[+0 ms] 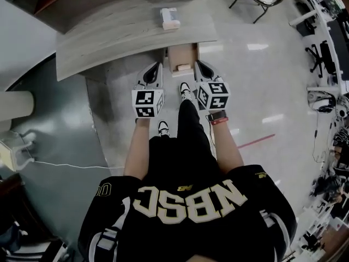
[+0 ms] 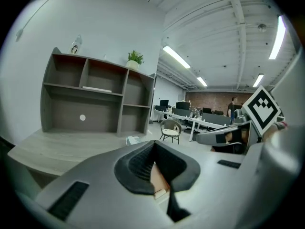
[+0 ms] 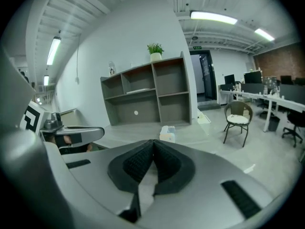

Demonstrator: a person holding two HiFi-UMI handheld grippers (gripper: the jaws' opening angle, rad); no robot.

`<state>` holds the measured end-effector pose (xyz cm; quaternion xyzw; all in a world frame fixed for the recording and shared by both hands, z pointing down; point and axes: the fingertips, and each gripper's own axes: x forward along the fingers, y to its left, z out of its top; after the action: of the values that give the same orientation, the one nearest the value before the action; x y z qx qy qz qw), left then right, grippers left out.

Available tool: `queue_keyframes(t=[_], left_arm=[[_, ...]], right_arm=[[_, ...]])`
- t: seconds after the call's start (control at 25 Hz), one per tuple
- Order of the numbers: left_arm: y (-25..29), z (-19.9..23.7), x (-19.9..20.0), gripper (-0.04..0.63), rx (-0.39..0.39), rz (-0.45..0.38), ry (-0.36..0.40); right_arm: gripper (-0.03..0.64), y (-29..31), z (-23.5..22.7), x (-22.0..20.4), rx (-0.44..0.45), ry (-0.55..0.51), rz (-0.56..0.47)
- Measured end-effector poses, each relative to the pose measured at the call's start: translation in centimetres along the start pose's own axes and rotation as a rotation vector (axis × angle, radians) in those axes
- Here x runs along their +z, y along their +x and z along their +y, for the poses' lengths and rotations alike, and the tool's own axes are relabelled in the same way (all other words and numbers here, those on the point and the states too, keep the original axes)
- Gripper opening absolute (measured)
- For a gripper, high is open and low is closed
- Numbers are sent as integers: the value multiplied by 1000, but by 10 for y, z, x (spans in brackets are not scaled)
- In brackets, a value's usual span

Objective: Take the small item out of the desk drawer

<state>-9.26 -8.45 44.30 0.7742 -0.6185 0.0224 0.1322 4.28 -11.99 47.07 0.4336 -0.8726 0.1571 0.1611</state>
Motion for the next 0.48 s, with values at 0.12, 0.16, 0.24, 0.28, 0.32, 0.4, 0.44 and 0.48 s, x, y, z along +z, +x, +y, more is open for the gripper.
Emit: queue_keyframes(t=[0.12, 0.16, 0.24, 0.28, 0.32, 0.4, 0.44, 0.48], left_arm=[[14, 6, -16, 12, 5, 33, -20], [19, 8, -22, 12, 6, 45, -26], [25, 11, -35, 12, 10, 73, -38], [29, 13, -43, 12, 11, 87, -43], [33, 15, -50, 12, 11, 100, -47], [43, 17, -63, 12, 5, 126, -49], [48, 17, -69, 12, 0, 137, -47], [53, 17, -74, 12, -5, 147, -43]], right_arm=[[6, 24, -13, -19, 21, -18, 63], [6, 31, -17, -25, 30, -24, 83], [6, 44, -20, -38, 52, -38, 123], [6, 50, -22, -45, 63, -49, 142], [6, 56, -23, -51, 75, -64, 160], [6, 70, -25, -63, 97, -100, 195], [6, 76, -25, -68, 108, -118, 211], [9, 83, -26, -73, 120, -135, 227]])
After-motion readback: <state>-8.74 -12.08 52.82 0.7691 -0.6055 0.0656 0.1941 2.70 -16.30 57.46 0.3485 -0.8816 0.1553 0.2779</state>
